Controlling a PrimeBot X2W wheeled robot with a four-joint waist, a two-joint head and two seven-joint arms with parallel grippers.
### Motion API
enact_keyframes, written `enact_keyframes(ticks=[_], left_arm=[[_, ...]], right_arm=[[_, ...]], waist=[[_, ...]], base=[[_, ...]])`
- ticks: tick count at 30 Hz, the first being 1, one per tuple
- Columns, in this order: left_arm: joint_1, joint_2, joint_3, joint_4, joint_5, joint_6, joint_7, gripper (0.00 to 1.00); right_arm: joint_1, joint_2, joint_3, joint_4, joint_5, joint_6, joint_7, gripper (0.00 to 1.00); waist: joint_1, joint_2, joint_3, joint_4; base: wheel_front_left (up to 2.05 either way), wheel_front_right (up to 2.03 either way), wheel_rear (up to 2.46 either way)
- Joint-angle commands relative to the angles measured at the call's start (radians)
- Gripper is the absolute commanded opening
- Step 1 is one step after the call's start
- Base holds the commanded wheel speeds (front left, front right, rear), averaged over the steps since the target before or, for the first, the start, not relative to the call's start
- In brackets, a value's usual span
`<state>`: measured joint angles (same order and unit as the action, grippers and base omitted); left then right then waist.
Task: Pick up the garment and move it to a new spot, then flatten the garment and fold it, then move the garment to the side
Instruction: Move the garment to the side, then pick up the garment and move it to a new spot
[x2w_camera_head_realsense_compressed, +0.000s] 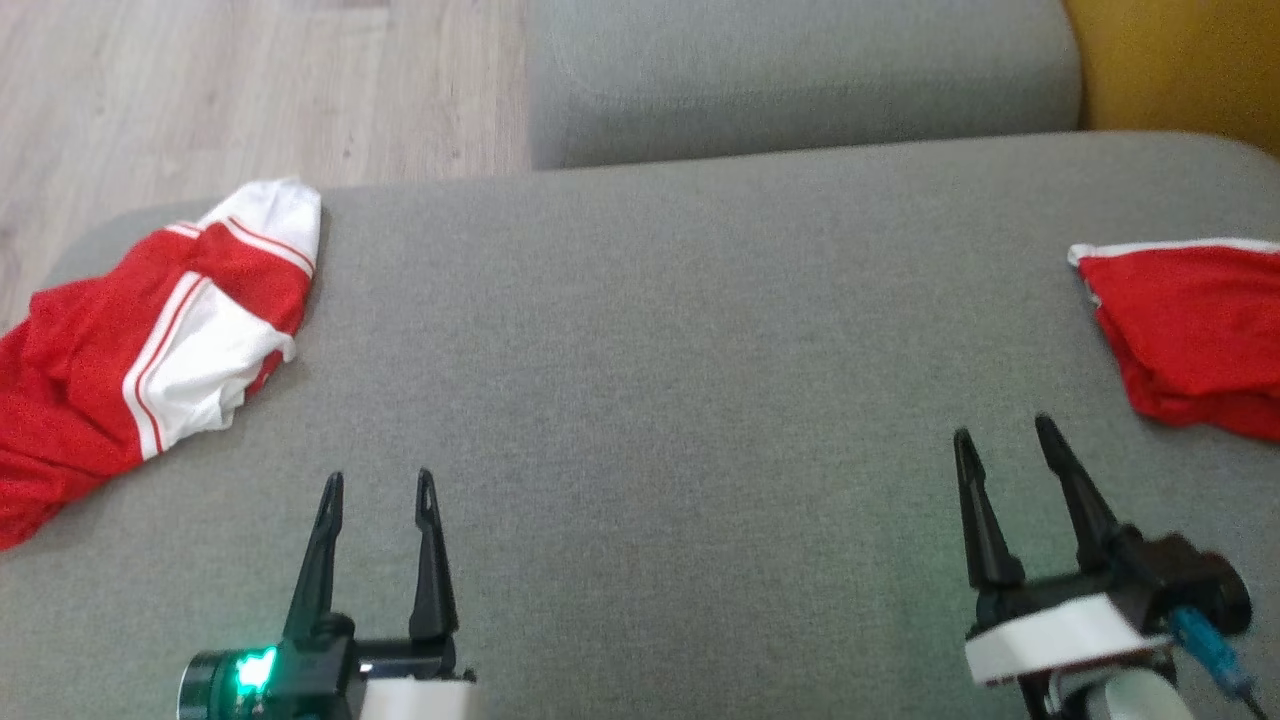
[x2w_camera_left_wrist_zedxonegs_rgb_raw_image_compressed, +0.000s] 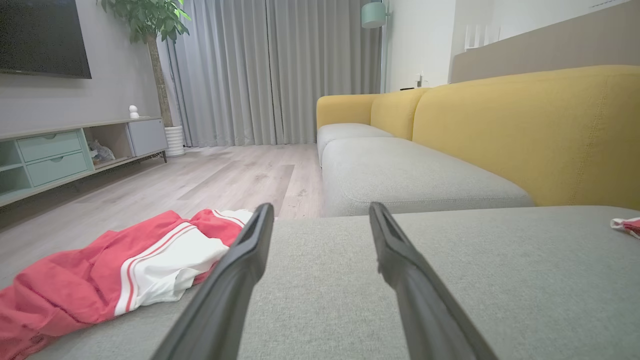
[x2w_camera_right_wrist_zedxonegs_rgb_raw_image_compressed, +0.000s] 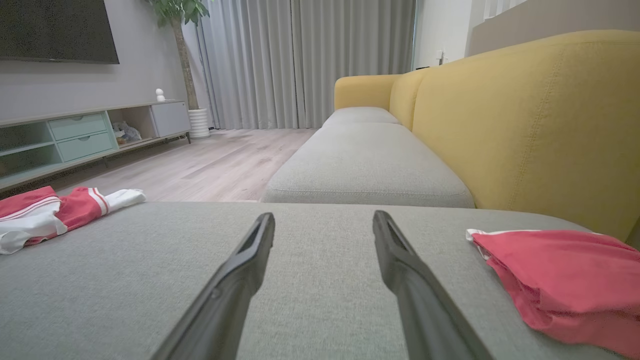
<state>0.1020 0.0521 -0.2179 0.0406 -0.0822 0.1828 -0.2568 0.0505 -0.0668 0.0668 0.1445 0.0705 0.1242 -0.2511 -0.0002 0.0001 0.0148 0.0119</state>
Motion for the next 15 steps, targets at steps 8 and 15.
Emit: enact_keyframes(ticks=[8,15], left_arm=[[0.0,-0.001,0.069,-0.002,0.033,-0.016,-0.005,1.0],[-0.003,-0.001,0.083,0.013,0.039,-0.031,-0.005,1.0]], right_arm=[[0.027,0.012,0.018,-0.072,0.006,0.007,-0.011,1.0],[0.021,0.015,0.023,-0.074,0.022,0.007,-0.011,1.0]], waist=[[0.0002,-0.0001,-0.044,0.002],[0.0002,-0.0001,-0.042,0.004]], base=[[0.0,0.0,0.0],[0.0,0.0,0.0]])
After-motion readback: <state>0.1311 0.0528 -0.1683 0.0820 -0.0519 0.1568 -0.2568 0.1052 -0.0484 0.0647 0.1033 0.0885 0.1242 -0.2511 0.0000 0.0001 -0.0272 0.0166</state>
